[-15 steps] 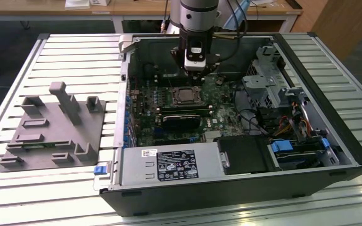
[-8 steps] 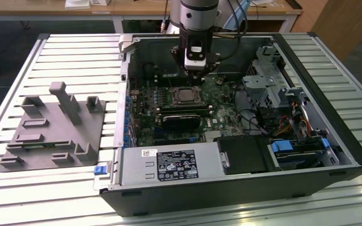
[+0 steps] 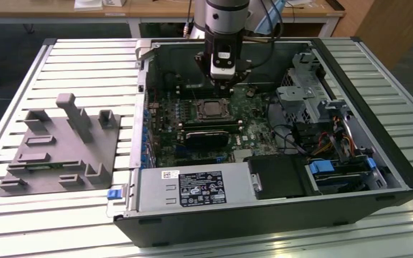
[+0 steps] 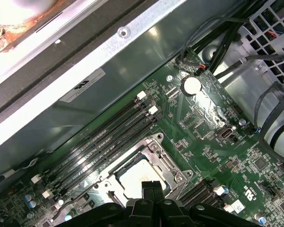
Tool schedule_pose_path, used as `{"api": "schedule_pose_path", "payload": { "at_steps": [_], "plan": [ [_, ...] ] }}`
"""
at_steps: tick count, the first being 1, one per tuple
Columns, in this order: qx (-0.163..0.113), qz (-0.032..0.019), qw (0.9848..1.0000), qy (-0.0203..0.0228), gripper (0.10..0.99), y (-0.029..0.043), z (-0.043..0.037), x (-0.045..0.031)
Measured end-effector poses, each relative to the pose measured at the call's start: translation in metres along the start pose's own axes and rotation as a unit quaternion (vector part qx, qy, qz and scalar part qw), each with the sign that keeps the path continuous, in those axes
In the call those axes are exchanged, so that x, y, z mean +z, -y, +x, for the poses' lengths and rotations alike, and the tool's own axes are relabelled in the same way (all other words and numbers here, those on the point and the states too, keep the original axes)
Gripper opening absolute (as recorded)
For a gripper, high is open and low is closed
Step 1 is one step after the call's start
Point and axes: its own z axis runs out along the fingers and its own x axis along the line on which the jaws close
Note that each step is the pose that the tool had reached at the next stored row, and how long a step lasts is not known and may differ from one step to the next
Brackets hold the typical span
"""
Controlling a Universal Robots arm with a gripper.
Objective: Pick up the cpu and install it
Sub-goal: 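Install the first cpu locking lever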
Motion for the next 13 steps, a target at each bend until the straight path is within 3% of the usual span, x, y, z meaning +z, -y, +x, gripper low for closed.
{"api": "schedule_pose_path", "payload": {
  "at_steps": [13],
  "plan": [
    [0.0,0.0,1.0,0.0,0.106,-0.0001,0.0,-0.0026]
  ]
}}
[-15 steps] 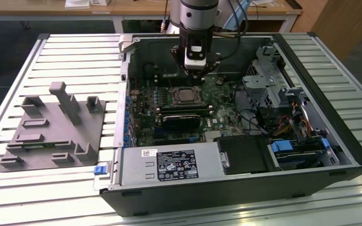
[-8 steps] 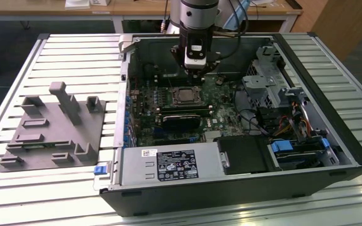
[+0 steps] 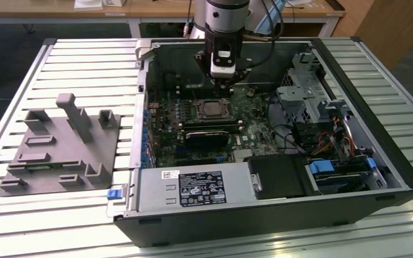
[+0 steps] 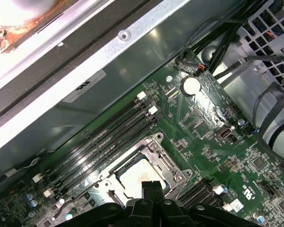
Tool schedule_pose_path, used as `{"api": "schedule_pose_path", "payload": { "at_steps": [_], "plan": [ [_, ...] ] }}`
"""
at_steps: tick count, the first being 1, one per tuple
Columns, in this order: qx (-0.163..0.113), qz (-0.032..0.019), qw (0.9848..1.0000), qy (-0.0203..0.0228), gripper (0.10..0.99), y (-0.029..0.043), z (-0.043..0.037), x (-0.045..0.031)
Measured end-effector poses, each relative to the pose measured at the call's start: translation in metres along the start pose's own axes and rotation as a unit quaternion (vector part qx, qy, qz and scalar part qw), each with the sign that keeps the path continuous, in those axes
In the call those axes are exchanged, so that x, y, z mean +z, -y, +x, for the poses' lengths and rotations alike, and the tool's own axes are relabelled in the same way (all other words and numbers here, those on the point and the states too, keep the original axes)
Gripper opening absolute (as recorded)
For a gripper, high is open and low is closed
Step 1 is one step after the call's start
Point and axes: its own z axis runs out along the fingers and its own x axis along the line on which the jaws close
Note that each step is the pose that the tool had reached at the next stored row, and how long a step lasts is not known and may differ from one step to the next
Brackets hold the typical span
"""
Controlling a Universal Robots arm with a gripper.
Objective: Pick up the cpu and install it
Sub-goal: 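Install the first cpu locking lever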
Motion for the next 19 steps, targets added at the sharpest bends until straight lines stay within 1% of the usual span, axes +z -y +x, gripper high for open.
{"api": "schedule_pose_path", "payload": {
  "at_steps": [6,15,17,19],
  "plan": [
    [0.0,0.0,1.0,0.0,0.106,-0.0001,0.0,-0.002],
    [0.0,0.0,1.0,0.0,0.106,-0.0009,0.0003,-0.0112],
    [-0.01,-0.0001,1.0,-0.0004,0.106,-0.0011,0.0005,-0.0111],
    [-0.025,0.0002,0.9997,-0.0009,0.106,-0.0011,0.0005,-0.0111]
  ]
}}
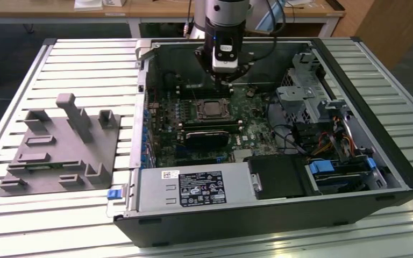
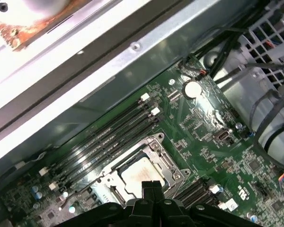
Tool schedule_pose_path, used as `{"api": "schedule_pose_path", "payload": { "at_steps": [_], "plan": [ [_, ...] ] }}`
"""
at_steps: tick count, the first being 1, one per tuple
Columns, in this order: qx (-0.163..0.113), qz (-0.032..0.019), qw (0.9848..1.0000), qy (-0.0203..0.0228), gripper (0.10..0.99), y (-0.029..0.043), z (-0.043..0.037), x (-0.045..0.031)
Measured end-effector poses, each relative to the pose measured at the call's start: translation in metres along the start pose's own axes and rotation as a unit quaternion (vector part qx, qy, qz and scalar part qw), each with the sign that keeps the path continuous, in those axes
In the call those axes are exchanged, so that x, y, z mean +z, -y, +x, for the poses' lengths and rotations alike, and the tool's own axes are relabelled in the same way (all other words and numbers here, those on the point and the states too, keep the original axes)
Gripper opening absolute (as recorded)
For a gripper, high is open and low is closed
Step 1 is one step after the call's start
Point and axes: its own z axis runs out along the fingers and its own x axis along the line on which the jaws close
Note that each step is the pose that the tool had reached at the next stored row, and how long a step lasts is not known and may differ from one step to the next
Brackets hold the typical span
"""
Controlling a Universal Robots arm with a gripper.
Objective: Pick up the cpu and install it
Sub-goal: 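Install the first cpu locking lever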
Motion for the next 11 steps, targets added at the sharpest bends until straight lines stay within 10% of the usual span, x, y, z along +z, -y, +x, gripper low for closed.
{"api": "schedule_pose_path", "payload": {
  "at_steps": [11],
  "plan": [
    [-0.095,-0.0004,0.9955,-0.0041,0.106,0.0001,0.0,0.0023]
  ]
}}
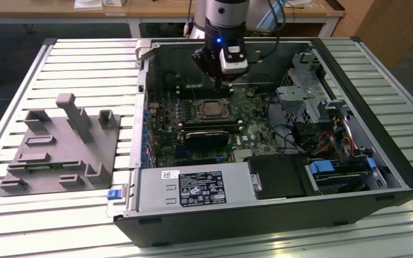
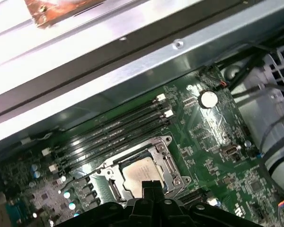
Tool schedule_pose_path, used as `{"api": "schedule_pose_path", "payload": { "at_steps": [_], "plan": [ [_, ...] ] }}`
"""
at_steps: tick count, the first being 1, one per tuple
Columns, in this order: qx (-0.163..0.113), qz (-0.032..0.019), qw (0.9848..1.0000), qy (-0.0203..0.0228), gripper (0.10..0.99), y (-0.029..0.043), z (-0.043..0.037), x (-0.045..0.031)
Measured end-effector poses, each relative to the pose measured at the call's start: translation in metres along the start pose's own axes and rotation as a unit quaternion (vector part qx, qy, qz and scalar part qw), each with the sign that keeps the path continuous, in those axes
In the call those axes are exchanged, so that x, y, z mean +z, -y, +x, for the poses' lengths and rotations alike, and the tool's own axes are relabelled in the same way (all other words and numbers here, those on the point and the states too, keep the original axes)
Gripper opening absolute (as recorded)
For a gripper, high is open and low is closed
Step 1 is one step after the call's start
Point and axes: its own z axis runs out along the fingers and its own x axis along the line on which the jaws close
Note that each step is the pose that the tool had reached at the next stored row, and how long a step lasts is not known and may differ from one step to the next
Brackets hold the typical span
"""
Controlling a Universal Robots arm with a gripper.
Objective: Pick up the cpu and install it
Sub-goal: 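Install the first cpu locking lever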
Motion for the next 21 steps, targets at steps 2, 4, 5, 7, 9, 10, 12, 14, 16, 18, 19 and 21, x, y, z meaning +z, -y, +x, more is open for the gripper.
{"api": "schedule_pose_path", "payload": {
  "at_steps": [2,4,5,7,9,10,12,14,16,18,19,21],
  "plan": [
    [-0.019,0.0,0.9998,-0.0008,0.106,0.0,0.0,0.0003],
    [-0.037,-0.0001,0.9993,-0.0016,0.106,0.0,0.0,0.0008],
    [-0.046,-0.0002,0.999,-0.0019,0.106,0.0,0.0,0.0012],
    [-0.06,0.0,0.9982,-0.0025,0.106,0.0004,0.0005,0.0016],
    [-0.063,-0.0001,0.998,-0.0027,0.106,0.0018,0.0033,0.0019],
    [-0.063,-0.0001,0.998,-0.0026,0.106,0.0027,0.0051,0.0019],
    [-0.063,-0.0003,0.998,-0.0022,0.106,0.005,0.0098,0.0018],
    [-0.063,-0.0003,0.998,-0.0022,0.106,0.0063,0.0126,0.0018],
    [-0.064,-0.0002,0.998,-0.0022,0.106,0.0073,0.0145,0.0017],
    [-0.064,-0.0003,0.9979,-0.0022,0.106,0.009,0.018,0.0016],
    [-0.065,-0.0003,0.9979,-0.0023,0.106,0.0097,0.0194,0.0016],
    [-0.067,-0.0002,0.9978,-0.0023,0.106,0.012,0.0232,0.0015]
  ]
}}
